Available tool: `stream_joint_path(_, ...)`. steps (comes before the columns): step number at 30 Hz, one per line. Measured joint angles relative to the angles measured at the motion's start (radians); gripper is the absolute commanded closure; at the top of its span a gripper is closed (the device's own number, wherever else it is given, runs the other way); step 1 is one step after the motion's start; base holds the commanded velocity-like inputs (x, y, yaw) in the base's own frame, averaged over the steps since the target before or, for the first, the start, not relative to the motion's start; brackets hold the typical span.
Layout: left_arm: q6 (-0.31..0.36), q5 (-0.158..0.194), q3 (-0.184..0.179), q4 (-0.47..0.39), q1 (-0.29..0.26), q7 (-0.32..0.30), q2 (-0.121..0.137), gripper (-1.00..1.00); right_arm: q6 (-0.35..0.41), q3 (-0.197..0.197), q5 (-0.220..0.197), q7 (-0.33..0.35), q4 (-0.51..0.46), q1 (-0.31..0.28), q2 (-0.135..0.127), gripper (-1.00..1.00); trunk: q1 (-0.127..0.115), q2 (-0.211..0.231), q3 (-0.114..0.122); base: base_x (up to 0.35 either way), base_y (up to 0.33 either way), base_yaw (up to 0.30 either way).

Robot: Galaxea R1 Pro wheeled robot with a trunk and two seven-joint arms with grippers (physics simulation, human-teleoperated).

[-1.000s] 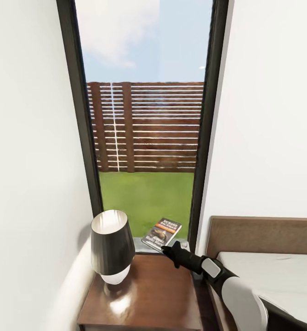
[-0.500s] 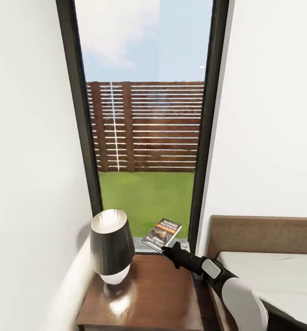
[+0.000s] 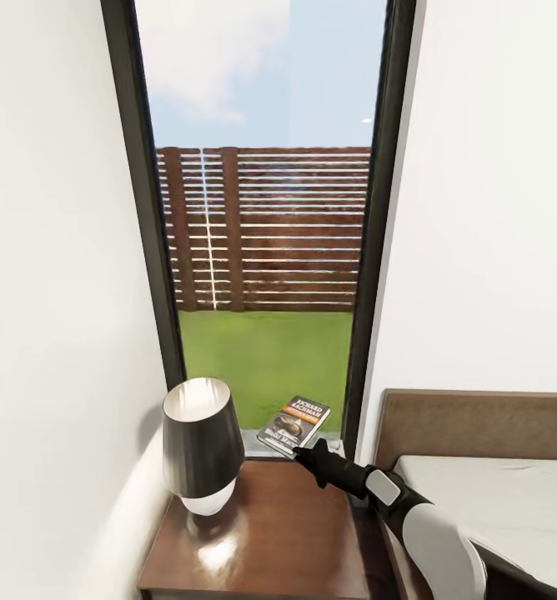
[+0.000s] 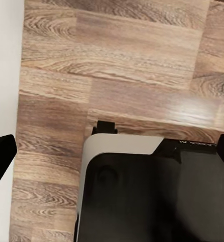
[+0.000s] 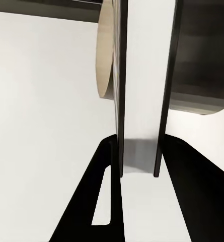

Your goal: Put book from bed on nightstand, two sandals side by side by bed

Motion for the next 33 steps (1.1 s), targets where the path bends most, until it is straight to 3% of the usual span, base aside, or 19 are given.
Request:
stream_joint_path(8,0.055,0.008,-0.001,0.0,-0.078,-0.024,0.003,-1.0,-0.001,0.002,0.001,-0.001,0.0,0.0,0.001,1.0,0.031,-0.056,-0.025,0.0,0.0,0.0)
stream_joint_path(18,0.096,0.011,-0.002,0.0,-0.127,-0.042,0.005,-1.0,-0.002,0.002,0.001,-0.001,0.0,0.0,0.002,1.0,0.069,-0.126,-0.057,0.0,0.0,0.0)
stream_joint_path(33,0.104,0.007,-0.001,0.001,-0.145,-0.046,0.01,-1.0,-0.002,0.012,0.002,-0.04,0.003,0.0,0.003,1.0,0.127,-0.231,-0.104,0.0,0.0,0.0)
